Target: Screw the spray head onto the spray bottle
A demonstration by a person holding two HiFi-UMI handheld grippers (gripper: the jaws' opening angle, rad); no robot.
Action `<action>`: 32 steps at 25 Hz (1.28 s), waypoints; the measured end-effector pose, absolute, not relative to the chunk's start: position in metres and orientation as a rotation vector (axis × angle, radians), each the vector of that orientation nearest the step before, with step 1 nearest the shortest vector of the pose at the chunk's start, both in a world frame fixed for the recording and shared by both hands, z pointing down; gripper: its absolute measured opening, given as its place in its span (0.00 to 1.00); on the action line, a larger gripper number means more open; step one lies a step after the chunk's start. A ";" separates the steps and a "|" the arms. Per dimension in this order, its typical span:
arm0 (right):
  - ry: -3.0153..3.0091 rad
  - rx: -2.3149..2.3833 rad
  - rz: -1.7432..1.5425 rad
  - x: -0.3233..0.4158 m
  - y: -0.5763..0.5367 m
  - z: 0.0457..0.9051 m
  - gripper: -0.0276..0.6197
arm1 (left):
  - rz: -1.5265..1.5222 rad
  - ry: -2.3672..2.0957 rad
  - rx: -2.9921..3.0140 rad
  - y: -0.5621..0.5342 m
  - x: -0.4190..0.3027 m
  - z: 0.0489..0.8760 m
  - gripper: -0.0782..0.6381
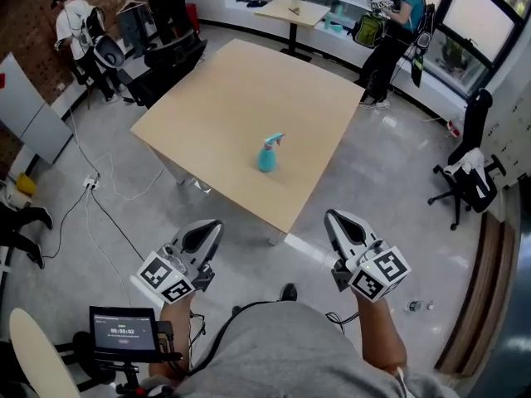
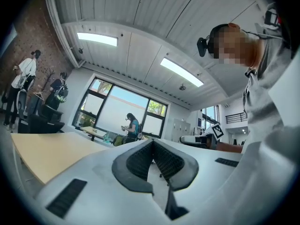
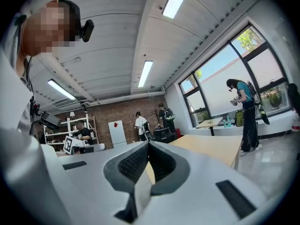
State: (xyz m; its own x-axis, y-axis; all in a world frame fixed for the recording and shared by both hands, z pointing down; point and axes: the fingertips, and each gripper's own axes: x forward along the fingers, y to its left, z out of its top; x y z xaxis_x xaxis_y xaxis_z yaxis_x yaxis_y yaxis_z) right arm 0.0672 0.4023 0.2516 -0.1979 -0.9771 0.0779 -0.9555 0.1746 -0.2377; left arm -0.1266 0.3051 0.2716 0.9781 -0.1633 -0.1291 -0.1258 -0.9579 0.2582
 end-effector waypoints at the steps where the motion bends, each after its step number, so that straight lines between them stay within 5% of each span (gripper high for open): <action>1: 2.338 -1.923 -0.359 0.076 0.401 0.256 0.05 | -0.227 -0.211 2.875 0.305 -0.115 0.272 0.12; 22: 2.352 -1.926 -0.295 0.113 0.357 0.254 0.05 | -0.167 -0.226 2.888 0.255 -0.074 0.274 0.12; 32: 2.287 -2.040 -0.281 0.082 0.248 0.254 0.05 | -0.151 -0.001 2.893 0.140 -0.070 0.281 0.12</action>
